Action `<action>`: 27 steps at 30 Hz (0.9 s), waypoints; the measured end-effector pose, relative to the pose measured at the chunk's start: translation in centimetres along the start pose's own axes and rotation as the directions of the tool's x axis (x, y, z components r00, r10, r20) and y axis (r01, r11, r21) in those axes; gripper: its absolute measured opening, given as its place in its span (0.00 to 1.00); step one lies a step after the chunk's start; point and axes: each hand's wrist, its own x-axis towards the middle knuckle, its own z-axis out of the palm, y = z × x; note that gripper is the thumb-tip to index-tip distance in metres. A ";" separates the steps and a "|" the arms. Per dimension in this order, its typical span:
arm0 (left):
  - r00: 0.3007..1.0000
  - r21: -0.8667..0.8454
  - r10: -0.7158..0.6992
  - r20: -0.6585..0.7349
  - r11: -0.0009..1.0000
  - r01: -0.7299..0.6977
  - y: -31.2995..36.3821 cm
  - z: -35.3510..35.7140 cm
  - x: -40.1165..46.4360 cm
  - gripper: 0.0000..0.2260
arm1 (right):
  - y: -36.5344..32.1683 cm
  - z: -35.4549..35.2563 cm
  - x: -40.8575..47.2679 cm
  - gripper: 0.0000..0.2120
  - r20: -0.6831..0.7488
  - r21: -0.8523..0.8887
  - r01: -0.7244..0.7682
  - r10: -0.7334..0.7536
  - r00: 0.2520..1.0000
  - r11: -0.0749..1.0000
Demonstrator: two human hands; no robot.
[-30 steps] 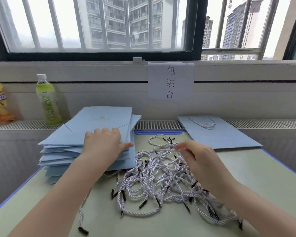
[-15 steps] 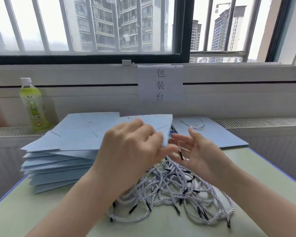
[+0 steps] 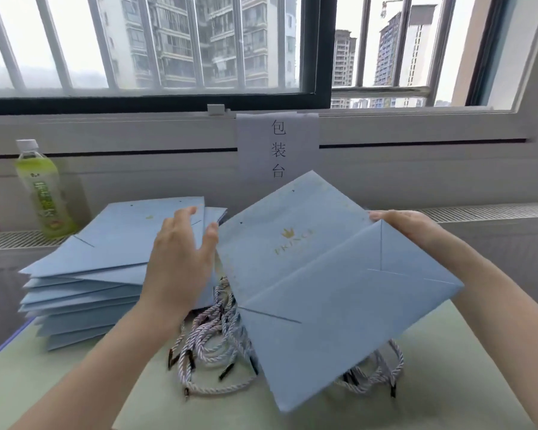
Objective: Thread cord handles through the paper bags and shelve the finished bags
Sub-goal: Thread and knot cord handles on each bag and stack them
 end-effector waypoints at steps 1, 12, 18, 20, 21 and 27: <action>0.995 -0.100 -0.093 0.042 0.990 0.097 -0.2 -0.1 0.2 0.23 | 0.1 -0.6 0.2 0.12 0.063 0.001 -0.020 0.020 0.998 1.000; 0.970 -0.471 -0.203 0.133 0.848 0.242 -0.4 0.2 0.7 0.04 | 1.7 -0.4 1.2 0.11 -0.174 -0.330 0.032 -0.094 0.980 0.943; 0.964 -0.457 -0.098 0.249 0.865 0.206 0.1 2.2 -1.4 0.03 | 0.8 5.2 -0.5 0.10 0.003 -0.410 0.418 -0.457 0.890 0.811; 0.964 -0.406 -0.015 0.266 0.905 0.126 0.0 3.0 -2.0 0.05 | 1.1 7.2 -1.3 0.09 0.119 -0.366 0.484 -0.475 0.872 0.795; 0.967 -0.358 0.030 0.253 0.932 0.065 -0.1 3.4 -2.4 0.07 | 1.3 8.1 -1.9 0.10 0.172 -0.342 0.511 -0.482 0.859 0.789; 0.897 -0.177 0.409 0.170 0.908 -0.380 1.3 4.5 -4.4 0.09 | 2.6 11.4 -3.3 0.15 0.302 -0.207 0.592 -0.524 0.796 0.779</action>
